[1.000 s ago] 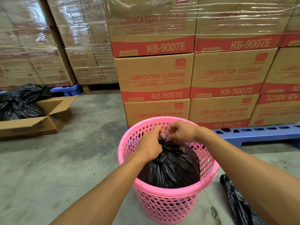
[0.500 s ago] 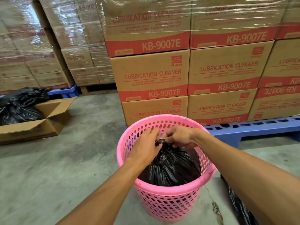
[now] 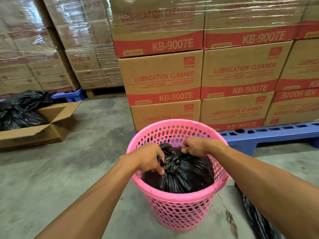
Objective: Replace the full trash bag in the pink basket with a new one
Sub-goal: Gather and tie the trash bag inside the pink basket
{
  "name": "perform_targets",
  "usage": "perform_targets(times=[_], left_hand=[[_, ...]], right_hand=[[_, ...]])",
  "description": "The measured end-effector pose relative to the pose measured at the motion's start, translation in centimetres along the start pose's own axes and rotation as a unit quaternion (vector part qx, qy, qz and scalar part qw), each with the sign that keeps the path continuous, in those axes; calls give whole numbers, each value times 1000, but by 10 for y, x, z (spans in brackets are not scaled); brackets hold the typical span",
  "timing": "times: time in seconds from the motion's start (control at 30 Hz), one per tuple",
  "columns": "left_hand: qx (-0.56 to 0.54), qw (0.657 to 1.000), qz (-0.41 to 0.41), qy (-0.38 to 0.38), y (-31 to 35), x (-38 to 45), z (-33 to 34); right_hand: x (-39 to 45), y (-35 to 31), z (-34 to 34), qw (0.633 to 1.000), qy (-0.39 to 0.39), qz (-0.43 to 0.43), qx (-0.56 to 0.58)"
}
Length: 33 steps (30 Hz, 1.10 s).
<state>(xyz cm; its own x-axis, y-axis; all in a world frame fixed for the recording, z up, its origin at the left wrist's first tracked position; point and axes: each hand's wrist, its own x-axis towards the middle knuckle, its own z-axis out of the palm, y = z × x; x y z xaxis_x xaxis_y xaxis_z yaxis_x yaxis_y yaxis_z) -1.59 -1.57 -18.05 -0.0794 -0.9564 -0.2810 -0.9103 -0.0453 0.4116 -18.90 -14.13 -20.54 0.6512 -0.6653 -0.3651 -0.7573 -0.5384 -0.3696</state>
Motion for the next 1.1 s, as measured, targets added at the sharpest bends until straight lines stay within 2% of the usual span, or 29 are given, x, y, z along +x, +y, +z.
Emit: perform_targets(times=[0.2,0.27,0.4,0.5,0.53,0.6,0.67,0.7,0.73,0.8,0.87,0.93,1.03,1.1], left_hand=[[3,999,-28,-41,-4,-1,1],[20,999,-17,-37,-3,-1,0],[-16,999,23,-27,-3,5,1],[11,998,27,-54,-8,12,8],[28,998,26,-43,-10,14,10],[121,991,20,49,-12,13,9],[219,963,-21,157,-15,11,6],[226,957,-57,176,-18,9,4],[208,960,-96,160,-22,7,3],[143,976,-148,76,-35,3,0],[65,989,-134,8,-49,-4,-5],[-52,995,-87,-20,-56,-14,-15],[-225,973,-54,-21,-64,-21,-14],[-272,959,-60,51,-68,-18,-6]], right_hand=[[-8,0,1,1000,9,-3,11],[-9,1,1,1000,14,-13,22],[-16,2,1,999,25,-24,42],[-22,0,5,993,-12,-24,113],[-23,1,8,992,-17,-32,117],[-25,3,16,998,-31,-27,56],[-28,1,29,998,-49,-23,-19],[-28,-1,35,998,-40,-26,-46],[-27,-3,40,997,-24,-26,-67],[-23,-5,45,995,5,-30,-98],[-18,-6,45,992,19,-42,-114],[-16,-7,43,991,18,-53,-119],[-17,-8,41,992,16,-69,-105],[-20,-9,40,993,15,-74,-92]])
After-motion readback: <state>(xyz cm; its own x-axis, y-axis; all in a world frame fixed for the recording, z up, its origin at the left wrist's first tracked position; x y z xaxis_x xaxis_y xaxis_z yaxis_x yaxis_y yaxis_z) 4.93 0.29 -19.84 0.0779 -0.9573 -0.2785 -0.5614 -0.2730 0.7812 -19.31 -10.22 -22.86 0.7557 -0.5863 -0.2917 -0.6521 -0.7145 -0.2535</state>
